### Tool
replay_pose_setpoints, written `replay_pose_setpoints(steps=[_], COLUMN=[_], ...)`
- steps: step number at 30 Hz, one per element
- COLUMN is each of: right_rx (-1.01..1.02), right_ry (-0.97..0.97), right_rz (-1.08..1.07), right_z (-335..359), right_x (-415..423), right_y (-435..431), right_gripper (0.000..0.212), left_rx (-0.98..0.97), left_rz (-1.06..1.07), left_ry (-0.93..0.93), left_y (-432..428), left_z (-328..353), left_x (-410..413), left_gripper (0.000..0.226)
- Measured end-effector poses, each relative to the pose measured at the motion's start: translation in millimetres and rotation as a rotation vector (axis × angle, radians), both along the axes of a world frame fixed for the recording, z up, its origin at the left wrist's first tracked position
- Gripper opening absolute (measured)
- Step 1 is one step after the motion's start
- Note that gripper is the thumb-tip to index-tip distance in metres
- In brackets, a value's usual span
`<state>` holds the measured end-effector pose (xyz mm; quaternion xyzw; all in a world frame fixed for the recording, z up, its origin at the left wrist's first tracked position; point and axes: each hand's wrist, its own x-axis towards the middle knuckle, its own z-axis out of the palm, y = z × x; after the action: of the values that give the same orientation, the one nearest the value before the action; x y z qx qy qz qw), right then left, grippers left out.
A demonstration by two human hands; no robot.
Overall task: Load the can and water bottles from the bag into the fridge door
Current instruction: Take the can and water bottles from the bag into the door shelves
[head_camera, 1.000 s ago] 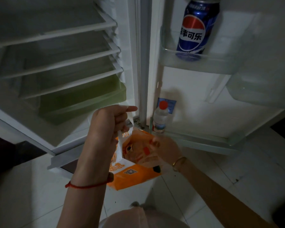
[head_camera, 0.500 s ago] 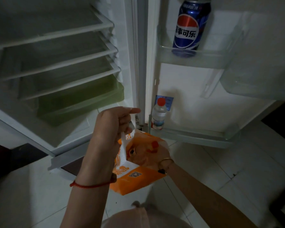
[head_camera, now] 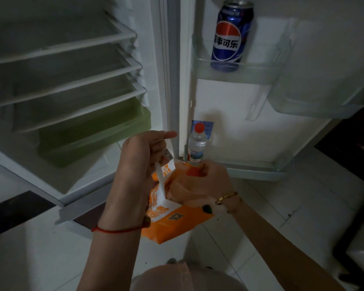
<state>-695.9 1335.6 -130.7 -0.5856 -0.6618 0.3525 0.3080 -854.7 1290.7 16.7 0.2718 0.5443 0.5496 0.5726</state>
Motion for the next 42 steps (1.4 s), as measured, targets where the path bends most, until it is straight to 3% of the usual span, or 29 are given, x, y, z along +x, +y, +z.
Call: replay_pose_setpoints(steps=[11,15,28,42], right_rx=[0.368,0.486,0.401,0.266], right_ry=[0.078,0.057,-0.062,-0.076], right_rz=[-0.286,-0.345,-0.268,-0.232], right_z=[61,66,7,-15], right_x=[70,76,70,64], right_y=[24,38,117,137], right_gripper=[0.026,0.035,0.023,0.042], left_rx=[0.029,0.04,-0.006,-0.043], left_rz=[-0.091,-0.122,-0.008,0.085], left_ry=[0.006,0.026,0.073,0.087], left_y=[18,18,25,26], left_z=[-6,-9,-5,-5], left_x=[-4,-9,9,36], left_gripper=[0.029,0.028,0.03,0.032])
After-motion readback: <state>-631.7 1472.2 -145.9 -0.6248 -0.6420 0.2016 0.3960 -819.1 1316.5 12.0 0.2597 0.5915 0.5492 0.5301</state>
